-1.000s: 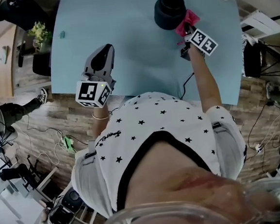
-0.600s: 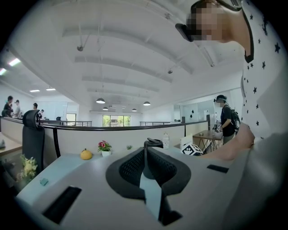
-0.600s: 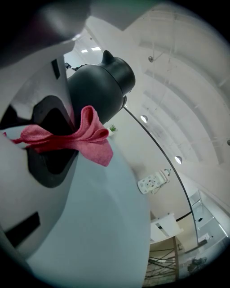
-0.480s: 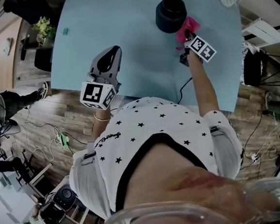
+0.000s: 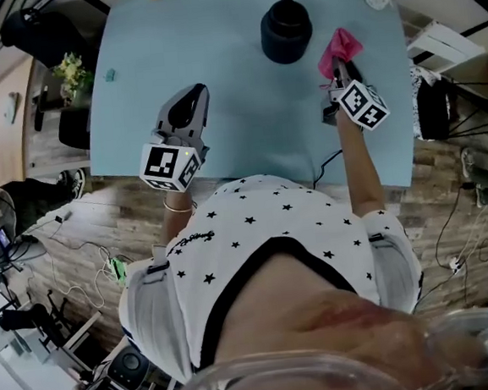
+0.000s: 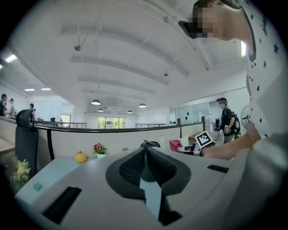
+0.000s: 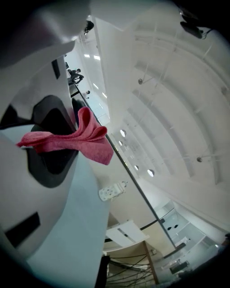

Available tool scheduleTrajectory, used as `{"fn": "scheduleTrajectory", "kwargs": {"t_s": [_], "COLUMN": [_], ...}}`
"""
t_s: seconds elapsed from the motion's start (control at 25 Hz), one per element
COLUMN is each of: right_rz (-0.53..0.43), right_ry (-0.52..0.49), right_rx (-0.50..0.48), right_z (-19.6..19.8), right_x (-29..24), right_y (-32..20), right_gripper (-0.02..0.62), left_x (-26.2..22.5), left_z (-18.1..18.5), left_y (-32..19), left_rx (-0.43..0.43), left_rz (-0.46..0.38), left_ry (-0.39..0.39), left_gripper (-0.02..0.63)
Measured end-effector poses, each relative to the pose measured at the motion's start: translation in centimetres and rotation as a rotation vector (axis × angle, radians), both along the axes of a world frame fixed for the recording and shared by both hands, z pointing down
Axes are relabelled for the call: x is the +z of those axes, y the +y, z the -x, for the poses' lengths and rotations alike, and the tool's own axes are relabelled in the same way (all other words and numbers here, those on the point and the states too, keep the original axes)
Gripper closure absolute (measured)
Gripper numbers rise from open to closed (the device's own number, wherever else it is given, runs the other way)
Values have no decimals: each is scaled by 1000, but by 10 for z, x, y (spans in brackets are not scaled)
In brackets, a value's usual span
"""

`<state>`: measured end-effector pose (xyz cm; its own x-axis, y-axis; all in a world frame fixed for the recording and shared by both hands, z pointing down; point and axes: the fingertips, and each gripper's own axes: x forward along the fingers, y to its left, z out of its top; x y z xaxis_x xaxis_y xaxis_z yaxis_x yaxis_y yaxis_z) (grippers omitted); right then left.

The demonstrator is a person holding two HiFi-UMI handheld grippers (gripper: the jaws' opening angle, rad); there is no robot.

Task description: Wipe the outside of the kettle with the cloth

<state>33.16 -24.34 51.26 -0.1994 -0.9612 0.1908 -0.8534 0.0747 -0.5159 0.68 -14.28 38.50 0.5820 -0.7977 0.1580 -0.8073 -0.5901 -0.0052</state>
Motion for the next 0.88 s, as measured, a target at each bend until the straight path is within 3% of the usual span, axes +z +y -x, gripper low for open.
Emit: {"fn": "scheduleTrajectory", "kwargs": {"t_s": [0.24, 0.4, 0.64, 0.88], "right_rz": [-193, -281, -309, -297], "right_ry": [144, 216, 246, 240], "right_rx": [-87, -200, -334, -383], "right_z": [42, 86, 140, 153], "right_x": [-74, -105, -116, -116], "right_y": [29, 48, 64, 73], "right_gripper": [526, 526, 526, 528], "left_x": [-10, -10, -5, -3], "left_z": [-14, -15, -13, -14], "left_y": [-16, -20, -29, -25], "left_rx": [88, 121, 146, 151], "left_rz": [-24, -19, -8, -2], "left_ry": [17, 14, 35, 40], "left_gripper": [566, 566, 566, 566]}}
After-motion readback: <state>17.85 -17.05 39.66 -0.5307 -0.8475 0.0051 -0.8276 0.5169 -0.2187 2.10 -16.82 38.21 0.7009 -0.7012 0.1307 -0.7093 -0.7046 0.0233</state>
